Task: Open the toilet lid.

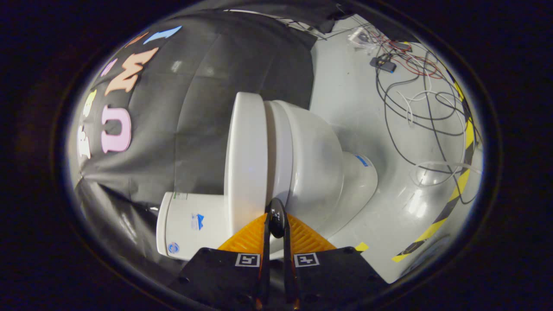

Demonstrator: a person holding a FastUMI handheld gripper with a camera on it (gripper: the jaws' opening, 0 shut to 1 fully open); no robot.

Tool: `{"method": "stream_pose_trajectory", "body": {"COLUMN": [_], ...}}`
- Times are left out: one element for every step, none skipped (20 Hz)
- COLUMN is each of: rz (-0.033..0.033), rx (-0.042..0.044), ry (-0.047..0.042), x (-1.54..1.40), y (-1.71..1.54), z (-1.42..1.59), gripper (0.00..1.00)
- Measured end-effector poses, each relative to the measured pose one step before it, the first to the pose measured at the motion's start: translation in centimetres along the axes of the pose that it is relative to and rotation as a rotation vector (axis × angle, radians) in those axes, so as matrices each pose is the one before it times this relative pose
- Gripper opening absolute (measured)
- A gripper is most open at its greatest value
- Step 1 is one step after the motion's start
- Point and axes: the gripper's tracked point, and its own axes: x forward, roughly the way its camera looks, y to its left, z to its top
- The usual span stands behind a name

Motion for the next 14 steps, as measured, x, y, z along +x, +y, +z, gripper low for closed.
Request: {"method": "stream_pose_trajectory", "body": {"rz": [0.00734, 0.00625, 0.02223, -0.02189, -0.02138, -0.01632, -0.00715, -0.00641, -0.01090, -0.02114, -0.01659, -0.01037, -0.01099, -0.00747], "rx": [0.02415, -0.00726, -0.00425, 0.00272, -0.03479, -0.01875, 0.00846, 0.02920, 0.01962, -0.00038, -0.02063, -0.01764, -0.00512, -0.01221], "ry": [-0.01189, -0.01659, 0.00447, 0.00961, 0.02407, -0.00550, -0.00251, -0.00842, -0.00376, -0.00156, -0.00787, -0.00722, -0.00615, -0.00650], "x": [0.281, 0.116, 0.138, -0.645, -0.021, 0.293, -0.023, 0.001, -0.032, -0.177, -0.187, -0.009, -0.269, -0.529], "y": [0.205, 0.068, 0.424, -0.059, -0.207, -0.028, -0.012, 0.156, 0.113, 0.081, 0.162, 0.273, 0.303, 0.658], "z": [0.337, 0.170, -0.038, 0.018, -0.211, -0.069, 0.007, 0.127, -0.017, -0.142, 0.024, 0.049, 0.215, -0.102], "gripper": [0.14, 0.14, 0.14, 0.07, 0.00, 0.00, 0.00, 0.01, 0.01, 0.00, 0.00, 0.00, 0.00, 0.01]}}
